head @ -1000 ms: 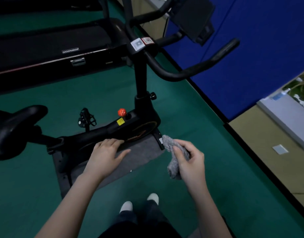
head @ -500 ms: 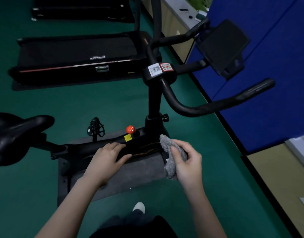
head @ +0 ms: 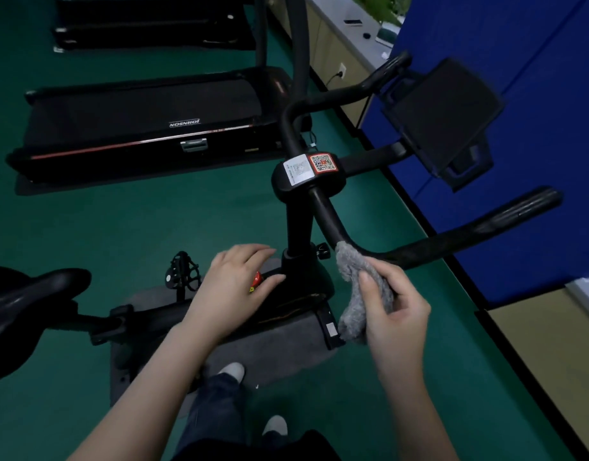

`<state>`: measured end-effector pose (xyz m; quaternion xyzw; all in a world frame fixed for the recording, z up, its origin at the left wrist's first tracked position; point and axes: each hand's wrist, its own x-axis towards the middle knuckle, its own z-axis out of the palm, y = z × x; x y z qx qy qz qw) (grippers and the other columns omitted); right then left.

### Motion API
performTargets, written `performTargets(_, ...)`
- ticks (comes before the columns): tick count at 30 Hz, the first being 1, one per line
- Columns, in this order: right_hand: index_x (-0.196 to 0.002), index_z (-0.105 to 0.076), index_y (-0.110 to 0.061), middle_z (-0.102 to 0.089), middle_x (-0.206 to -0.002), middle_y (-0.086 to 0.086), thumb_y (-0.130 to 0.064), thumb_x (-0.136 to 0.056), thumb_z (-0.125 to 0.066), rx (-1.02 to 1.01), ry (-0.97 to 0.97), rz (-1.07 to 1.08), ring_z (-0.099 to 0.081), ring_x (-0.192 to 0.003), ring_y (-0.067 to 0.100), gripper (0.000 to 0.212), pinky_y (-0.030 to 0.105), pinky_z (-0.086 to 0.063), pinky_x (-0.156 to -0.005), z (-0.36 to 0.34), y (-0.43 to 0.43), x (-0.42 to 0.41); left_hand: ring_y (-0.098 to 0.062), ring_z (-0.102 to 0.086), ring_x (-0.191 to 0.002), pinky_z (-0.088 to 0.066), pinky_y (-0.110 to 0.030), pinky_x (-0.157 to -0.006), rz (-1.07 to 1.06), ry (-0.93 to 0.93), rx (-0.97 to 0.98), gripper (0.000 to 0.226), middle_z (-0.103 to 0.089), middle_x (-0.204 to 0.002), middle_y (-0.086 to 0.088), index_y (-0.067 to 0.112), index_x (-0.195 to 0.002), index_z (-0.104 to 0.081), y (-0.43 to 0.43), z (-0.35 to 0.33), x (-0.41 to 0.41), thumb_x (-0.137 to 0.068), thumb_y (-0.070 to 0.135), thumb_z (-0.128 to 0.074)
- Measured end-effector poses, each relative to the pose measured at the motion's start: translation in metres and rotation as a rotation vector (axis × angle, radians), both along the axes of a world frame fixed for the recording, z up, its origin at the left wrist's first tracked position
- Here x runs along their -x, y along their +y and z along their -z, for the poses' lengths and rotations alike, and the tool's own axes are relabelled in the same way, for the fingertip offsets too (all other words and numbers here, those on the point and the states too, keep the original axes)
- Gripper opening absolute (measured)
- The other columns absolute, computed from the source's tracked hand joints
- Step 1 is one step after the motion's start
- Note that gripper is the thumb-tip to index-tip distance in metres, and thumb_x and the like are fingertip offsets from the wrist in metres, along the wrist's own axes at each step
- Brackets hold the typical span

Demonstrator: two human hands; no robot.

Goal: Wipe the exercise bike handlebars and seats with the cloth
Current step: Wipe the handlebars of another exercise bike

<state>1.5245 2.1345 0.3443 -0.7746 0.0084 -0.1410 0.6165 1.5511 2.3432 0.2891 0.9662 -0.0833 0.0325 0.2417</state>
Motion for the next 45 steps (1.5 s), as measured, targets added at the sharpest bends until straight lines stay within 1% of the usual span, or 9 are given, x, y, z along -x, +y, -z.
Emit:
performTargets(6,-0.102,-0.069,-0.010,-0.067,-0.102,0.001,-0.009,-0.088,-0.058,0.159,-0.117,0.199,-0.063,-0.097,0.006,0.018,0.015,-0.047,-0.085,-0.009,0.017,-0.029,-0.018,-0.047,-0.124,-0.034,-0.034,-0.103,0.186,-0.216,0.087,0.052,-0.054,-0.131,0.003,0.016,-0.129,-0.055,0.005,-0.021,-0.064,-0.091,0.050,-0.046)
performTargets(10,-0.100,-0.071,-0.010,-0.065,-0.099,-0.003,-0.003,-0.087,-0.059,0.341,-0.094,0.300,-0.059,-0.096,0.001,0.018,0.012,-0.044,-0.086,-0.010,0.037,-0.060,-0.021,-0.044,-0.126,-0.030,-0.034,-0.103,0.287,-0.322,0.134,0.049,-0.051,-0.134,0.000,0.015,-0.129,-0.055,0.013,-0.029,-0.112,-0.089,0.044,-0.054)
performTargets(19,-0.098,-0.072,-0.009,-0.067,-0.094,0.001,0.001,-0.085,-0.062,0.762,0.044,0.210,-0.058,-0.092,0.019,0.020,0.003,-0.033,-0.084,-0.006,0.077,-0.133,-0.022,-0.038,-0.129,-0.031,-0.040,-0.103,0.502,-0.279,0.268,0.064,-0.048,-0.137,0.000,0.014,-0.131,-0.054,0.007,-0.017,-0.181,-0.075,0.035,-0.076)
performTargets(24,-0.095,-0.074,-0.010,-0.069,-0.090,-0.004,0.002,-0.082,-0.066,0.782,0.093,0.232,-0.059,-0.088,0.015,0.019,0.005,-0.037,-0.082,-0.008,0.075,-0.116,-0.021,-0.036,-0.130,-0.033,-0.048,-0.105,0.564,-0.219,0.426,0.072,-0.046,-0.138,0.001,0.016,-0.131,-0.054,0.009,-0.006,-0.191,-0.067,0.043,-0.076)
performTargets(29,-0.093,-0.074,-0.015,-0.069,-0.087,-0.005,-0.005,-0.088,-0.060,0.616,0.302,0.350,-0.060,-0.085,0.009,0.018,0.001,-0.037,-0.073,-0.015,0.079,-0.134,-0.018,-0.032,-0.131,-0.028,-0.039,-0.106,0.546,-0.209,0.468,0.076,-0.045,-0.138,0.001,0.016,-0.132,-0.053,0.008,-0.004,-0.188,-0.064,0.039,-0.079)
performTargets(34,-0.085,-0.069,-0.026,-0.070,-0.083,-0.004,-0.013,-0.091,-0.058,0.475,0.522,0.302,-0.064,-0.086,0.015,0.018,0.027,-0.049,-0.078,-0.015,0.067,-0.163,-0.018,-0.032,-0.131,-0.024,-0.038,-0.105,0.553,-0.213,0.459,0.079,-0.044,-0.139,0.000,0.015,-0.132,-0.052,0.007,-0.004,-0.188,-0.063,0.038,-0.083)
performTargets(36,-0.085,-0.069,-0.024,-0.069,-0.079,-0.005,-0.014,-0.091,-0.058,0.500,0.536,0.270,-0.064,-0.080,0.013,0.017,0.024,-0.048,-0.073,-0.019,0.062,-0.152,-0.018,-0.032,-0.131,-0.024,-0.037,-0.105,0.553,-0.209,0.473,0.078,-0.045,-0.138,0.000,0.015,-0.132,-0.053,0.007,-0.003,-0.188,-0.063,0.037,-0.083)
performTargets(40,-0.085,-0.071,-0.026,-0.067,-0.077,-0.012,-0.010,-0.088,-0.062,0.604,0.401,0.387,-0.060,-0.074,0.005,0.018,0.004,-0.039,-0.067,-0.016,0.069,-0.126,-0.019,-0.033,-0.131,-0.024,-0.036,-0.106,0.559,-0.204,0.470,0.079,-0.045,-0.139,0.000,0.015,-0.132,-0.053,0.008,-0.001,-0.190,-0.062,0.033,-0.085)
performTargets(45,-0.096,-0.075,-0.011,-0.063,-0.093,-0.002,-0.001,-0.083,-0.066,0.629,0.091,0.436,-0.059,-0.090,0.010,0.019,0.012,-0.043,-0.083,0.005,0.095,-0.123,-0.019,-0.033,-0.131,-0.028,-0.039,-0.105,0.568,-0.214,0.483,0.076,-0.045,-0.138,0.001,0.015,-0.129,-0.054,0.008,0.001,-0.191,-0.062,0.030,-0.085)
